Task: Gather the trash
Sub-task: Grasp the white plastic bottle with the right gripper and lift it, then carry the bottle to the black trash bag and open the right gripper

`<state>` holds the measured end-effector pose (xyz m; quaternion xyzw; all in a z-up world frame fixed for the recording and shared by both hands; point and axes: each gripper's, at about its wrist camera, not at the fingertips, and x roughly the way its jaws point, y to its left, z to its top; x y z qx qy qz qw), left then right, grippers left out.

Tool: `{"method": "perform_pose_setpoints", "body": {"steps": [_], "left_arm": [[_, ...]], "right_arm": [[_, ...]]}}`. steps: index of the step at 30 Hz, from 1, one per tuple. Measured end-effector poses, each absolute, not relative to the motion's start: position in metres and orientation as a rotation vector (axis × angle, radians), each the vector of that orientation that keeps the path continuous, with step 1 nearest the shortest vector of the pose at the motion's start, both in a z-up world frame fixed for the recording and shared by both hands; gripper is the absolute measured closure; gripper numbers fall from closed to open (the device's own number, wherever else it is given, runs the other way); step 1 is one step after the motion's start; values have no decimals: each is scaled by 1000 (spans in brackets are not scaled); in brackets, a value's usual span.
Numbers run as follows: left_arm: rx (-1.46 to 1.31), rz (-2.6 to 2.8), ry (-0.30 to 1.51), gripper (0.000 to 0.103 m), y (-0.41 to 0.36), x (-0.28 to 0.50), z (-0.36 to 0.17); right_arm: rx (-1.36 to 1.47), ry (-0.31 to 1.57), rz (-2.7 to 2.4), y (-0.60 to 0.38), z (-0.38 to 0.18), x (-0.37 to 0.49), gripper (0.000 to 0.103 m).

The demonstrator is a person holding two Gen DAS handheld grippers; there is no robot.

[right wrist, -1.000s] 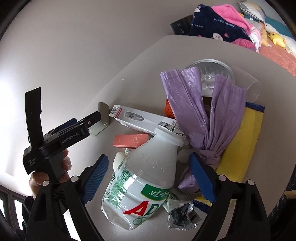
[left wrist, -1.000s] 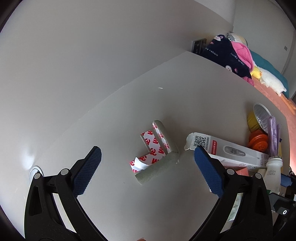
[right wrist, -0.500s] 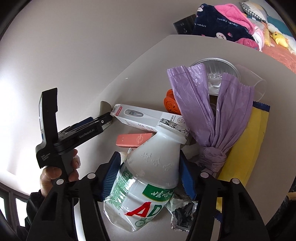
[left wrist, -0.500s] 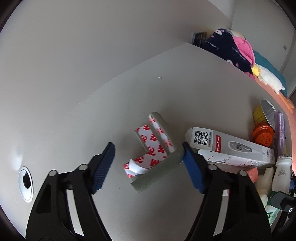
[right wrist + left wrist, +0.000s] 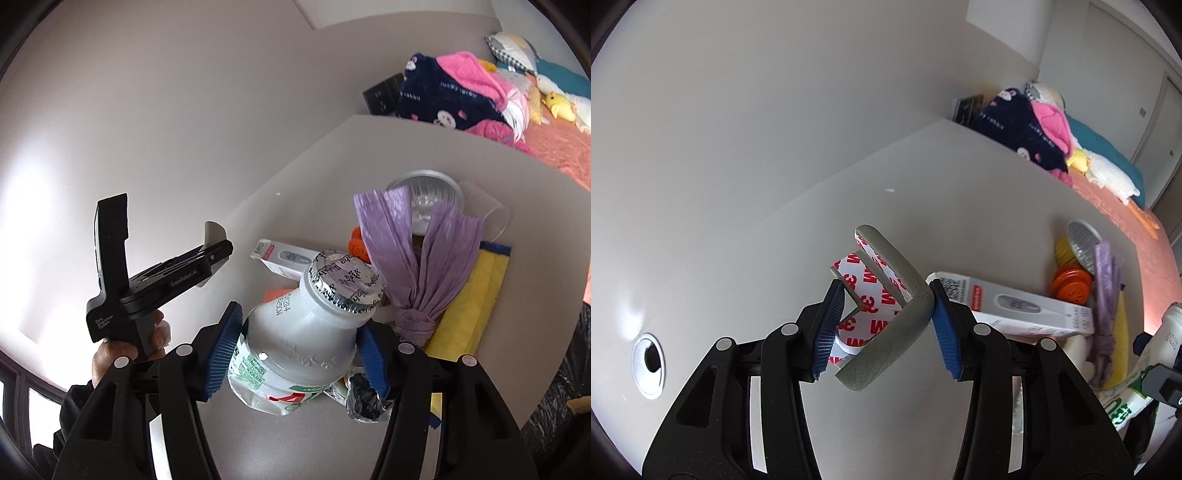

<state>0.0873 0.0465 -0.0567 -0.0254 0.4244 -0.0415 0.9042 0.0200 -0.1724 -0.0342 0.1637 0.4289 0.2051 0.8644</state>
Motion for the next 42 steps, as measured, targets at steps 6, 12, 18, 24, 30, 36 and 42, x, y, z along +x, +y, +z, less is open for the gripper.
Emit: {"method": "perform_pose_setpoints", "body": {"steps": [6, 12, 18, 24, 30, 36, 42], "left_arm": [[-31, -108, 839, 57, 32, 78, -28], [-4, -136, 797, 57, 12, 69, -1], [13, -186, 778, 57, -18, 59, 17], [44, -271, 764, 57, -60, 50, 27], [71, -367, 757, 57, -105, 42, 31], [99, -465, 752, 56, -146, 32, 35], [132, -558, 744, 56, -185, 22, 39]], "right_arm": [[350, 834, 430, -183, -11, 6, 42], [363, 781, 410, -200, 7, -9, 42], [377, 734, 370, -227, 21, -26, 42], [389, 702, 307, -258, 29, -46, 42], [401, 676, 230, -290, 32, -65, 42], [422, 651, 143, -323, 34, -85, 42], [447, 629, 59, -351, 34, -107, 42]]}}
